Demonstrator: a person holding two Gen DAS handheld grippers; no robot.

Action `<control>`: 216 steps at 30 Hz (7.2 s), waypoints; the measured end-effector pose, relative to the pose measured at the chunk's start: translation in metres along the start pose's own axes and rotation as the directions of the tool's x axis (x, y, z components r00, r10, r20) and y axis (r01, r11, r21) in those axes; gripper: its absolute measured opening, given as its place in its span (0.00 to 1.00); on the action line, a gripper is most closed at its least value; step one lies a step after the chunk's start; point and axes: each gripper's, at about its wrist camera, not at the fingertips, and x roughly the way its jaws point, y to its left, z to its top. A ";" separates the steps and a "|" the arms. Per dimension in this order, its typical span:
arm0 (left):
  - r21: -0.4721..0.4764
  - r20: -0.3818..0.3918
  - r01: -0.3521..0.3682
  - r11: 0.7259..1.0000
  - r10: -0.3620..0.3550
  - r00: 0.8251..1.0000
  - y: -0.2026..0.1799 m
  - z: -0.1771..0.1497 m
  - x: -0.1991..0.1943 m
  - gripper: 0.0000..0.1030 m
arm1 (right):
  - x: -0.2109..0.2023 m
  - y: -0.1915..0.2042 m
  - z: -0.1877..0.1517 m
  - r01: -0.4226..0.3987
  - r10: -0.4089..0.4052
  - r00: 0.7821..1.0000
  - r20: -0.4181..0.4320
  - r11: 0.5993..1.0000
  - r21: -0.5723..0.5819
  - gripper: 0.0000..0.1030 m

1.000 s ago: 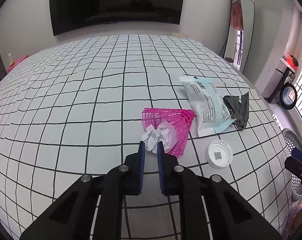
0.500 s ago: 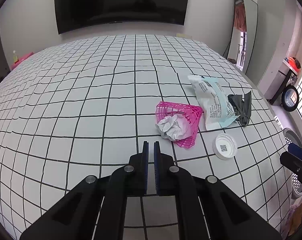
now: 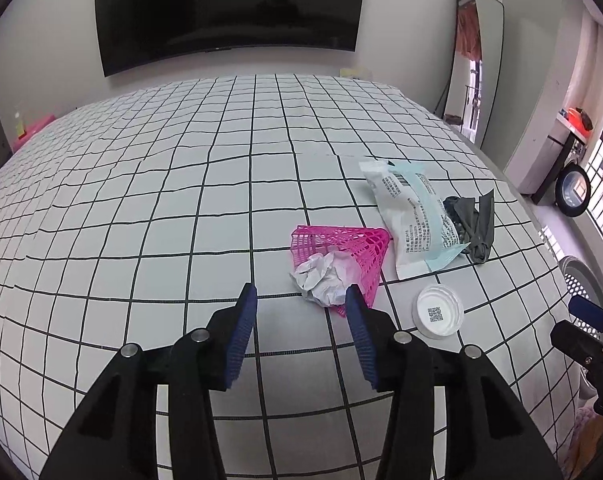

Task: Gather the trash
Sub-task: 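Close the left tool on the crumpled white tissue and lift it, then grasp the white round lid with the right tool while the left tool holds the tissue, then carry the tissue and lid in both tools over the grey basket, then open both tools to drop the tissue and lid into the basket, then move both tools back from the basket toward the remaining trash on the bed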

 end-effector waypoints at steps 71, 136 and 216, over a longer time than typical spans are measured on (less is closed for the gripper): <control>-0.053 0.055 -0.182 0.982 0.185 0.981 0.033 -0.042 -0.040 0.29 | 0.085 0.091 0.021 0.065 -0.093 0.991 -0.101 0.966 -0.251 0.38; 0.397 -0.133 0.312 0.863 -0.282 0.950 -0.371 -0.055 -0.012 0.42 | -0.096 -0.285 -0.098 0.389 -0.383 0.920 -0.086 0.860 0.329 0.48; 0.002 0.065 -0.126 0.992 0.126 0.990 -0.064 -0.016 -0.041 0.94 | -0.001 -0.041 0.026 0.109 -0.109 0.994 0.010 0.994 0.001 0.68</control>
